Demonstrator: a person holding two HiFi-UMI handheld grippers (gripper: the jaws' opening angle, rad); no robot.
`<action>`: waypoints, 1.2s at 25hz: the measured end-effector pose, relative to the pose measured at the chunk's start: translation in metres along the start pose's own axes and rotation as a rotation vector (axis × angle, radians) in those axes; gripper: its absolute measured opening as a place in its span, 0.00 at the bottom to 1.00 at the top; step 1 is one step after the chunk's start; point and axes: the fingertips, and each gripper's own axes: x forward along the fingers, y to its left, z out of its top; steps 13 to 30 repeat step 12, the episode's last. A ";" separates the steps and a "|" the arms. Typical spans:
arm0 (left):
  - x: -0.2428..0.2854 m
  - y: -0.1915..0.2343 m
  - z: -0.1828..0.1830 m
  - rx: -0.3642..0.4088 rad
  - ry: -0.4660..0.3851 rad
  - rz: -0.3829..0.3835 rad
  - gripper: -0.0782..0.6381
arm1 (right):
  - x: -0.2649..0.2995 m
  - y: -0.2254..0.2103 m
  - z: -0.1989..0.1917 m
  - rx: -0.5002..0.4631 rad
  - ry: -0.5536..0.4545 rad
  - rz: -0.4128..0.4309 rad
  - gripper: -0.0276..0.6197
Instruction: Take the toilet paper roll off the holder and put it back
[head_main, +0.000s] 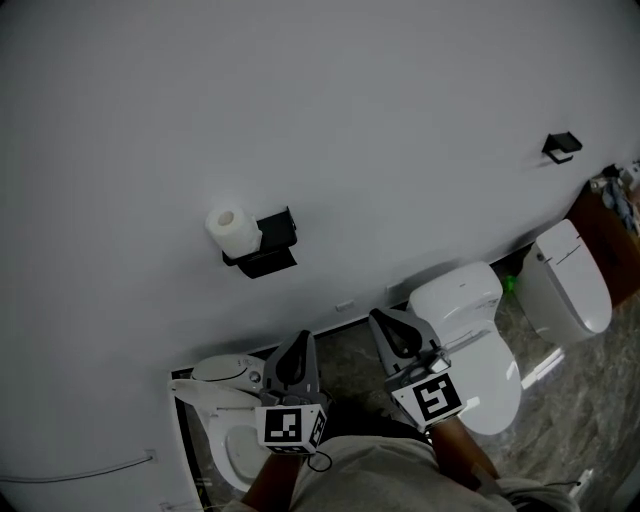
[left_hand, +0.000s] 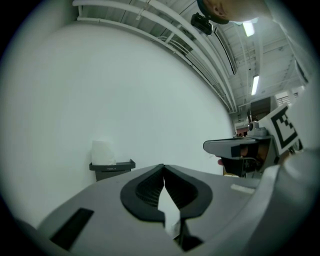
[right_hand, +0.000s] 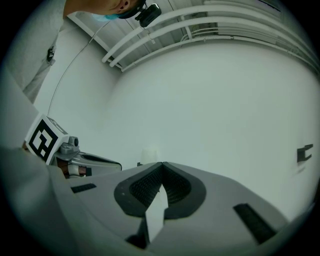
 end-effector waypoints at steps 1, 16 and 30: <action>0.001 -0.002 -0.003 -0.005 0.002 -0.008 0.13 | -0.002 -0.001 -0.002 -0.009 0.004 -0.005 0.05; 0.014 -0.023 -0.017 -0.028 0.011 -0.079 0.13 | -0.031 -0.015 -0.018 -0.023 0.058 -0.080 0.05; 0.014 -0.023 -0.017 -0.028 0.011 -0.079 0.13 | -0.031 -0.015 -0.018 -0.023 0.058 -0.080 0.05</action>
